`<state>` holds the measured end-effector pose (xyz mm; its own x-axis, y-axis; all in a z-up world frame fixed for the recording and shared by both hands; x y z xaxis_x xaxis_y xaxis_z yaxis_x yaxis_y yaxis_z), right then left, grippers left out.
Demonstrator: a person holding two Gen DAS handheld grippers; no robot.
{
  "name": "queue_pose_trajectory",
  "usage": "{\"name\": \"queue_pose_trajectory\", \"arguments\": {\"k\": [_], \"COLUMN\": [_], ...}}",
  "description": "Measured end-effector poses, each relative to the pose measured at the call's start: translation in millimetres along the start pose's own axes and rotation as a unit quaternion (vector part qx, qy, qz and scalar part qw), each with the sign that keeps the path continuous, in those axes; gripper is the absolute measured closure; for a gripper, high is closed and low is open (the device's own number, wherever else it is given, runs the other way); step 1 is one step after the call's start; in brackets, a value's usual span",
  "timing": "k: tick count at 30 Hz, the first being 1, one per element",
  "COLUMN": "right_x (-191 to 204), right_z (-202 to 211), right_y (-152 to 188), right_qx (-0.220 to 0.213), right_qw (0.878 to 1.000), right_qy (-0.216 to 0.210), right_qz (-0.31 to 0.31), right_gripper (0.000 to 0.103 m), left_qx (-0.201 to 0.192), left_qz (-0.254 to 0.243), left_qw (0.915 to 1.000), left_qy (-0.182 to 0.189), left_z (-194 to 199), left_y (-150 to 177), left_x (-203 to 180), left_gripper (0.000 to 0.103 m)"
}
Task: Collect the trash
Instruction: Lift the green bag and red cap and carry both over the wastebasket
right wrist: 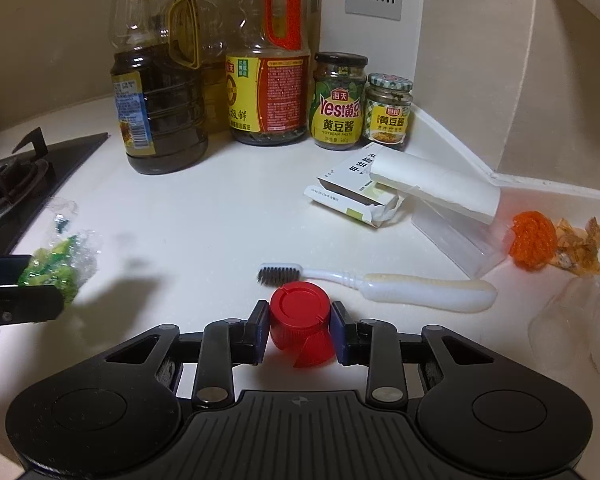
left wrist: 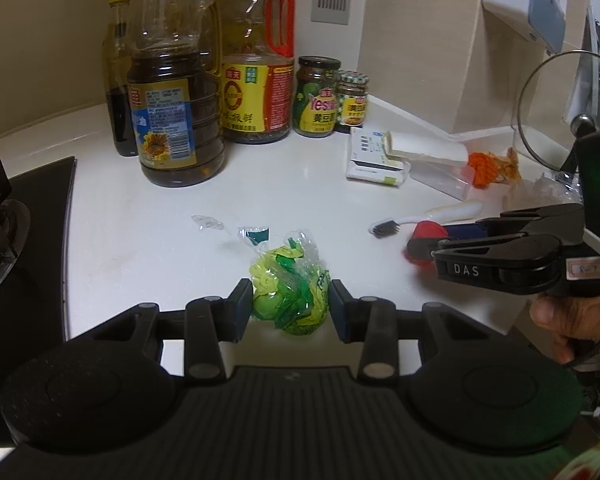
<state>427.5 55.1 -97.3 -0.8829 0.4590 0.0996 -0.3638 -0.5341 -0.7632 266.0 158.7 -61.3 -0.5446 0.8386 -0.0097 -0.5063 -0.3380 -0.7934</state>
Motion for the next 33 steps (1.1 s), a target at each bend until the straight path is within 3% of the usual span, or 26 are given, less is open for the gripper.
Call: {"name": "queue_pose_trajectory", "arguments": {"k": [10, 17, 25, 33], "right_x": [5.1, -0.9, -15.9, -1.4], "right_z": [61.4, 113.9, 150.1, 149.7], "right_y": [25.0, 64.9, 124.1, 179.0], "right_qx": [-0.020, -0.026, -0.001, 0.053], "right_qw": [0.999, 0.998, 0.997, 0.996], "right_qy": [-0.013, -0.013, -0.015, -0.048], "right_qz": [-0.025, -0.049, -0.073, -0.056], "right_gripper": [0.071, 0.071, 0.071, 0.071], "left_qx": [-0.009, -0.002, 0.021, 0.062], "left_qz": [-0.020, -0.040, -0.068, -0.082], "left_qw": [0.9994, 0.9983, 0.9954, 0.9905], "left_qy": [0.028, 0.042, 0.064, 0.091], "left_z": [23.8, 46.0, 69.9, 90.0], "left_y": [8.9, 27.0, 59.3, 104.8], "left_x": [-31.9, -59.3, -93.9, -122.2], "left_gripper": [0.066, 0.066, 0.066, 0.066]}}
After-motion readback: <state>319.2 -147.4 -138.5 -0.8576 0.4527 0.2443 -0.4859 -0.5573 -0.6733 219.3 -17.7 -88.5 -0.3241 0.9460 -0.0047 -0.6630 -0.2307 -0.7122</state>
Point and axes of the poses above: each gripper's, at about its wrist camera, not at the fingertips, and z roughly against the way its jaws point, x to its left, y to its underside, the point moved 2 cm from there along -z, roughly the way its jaws point, and after that the axes turned 6 degrees about -y, right-handed, at the moved point
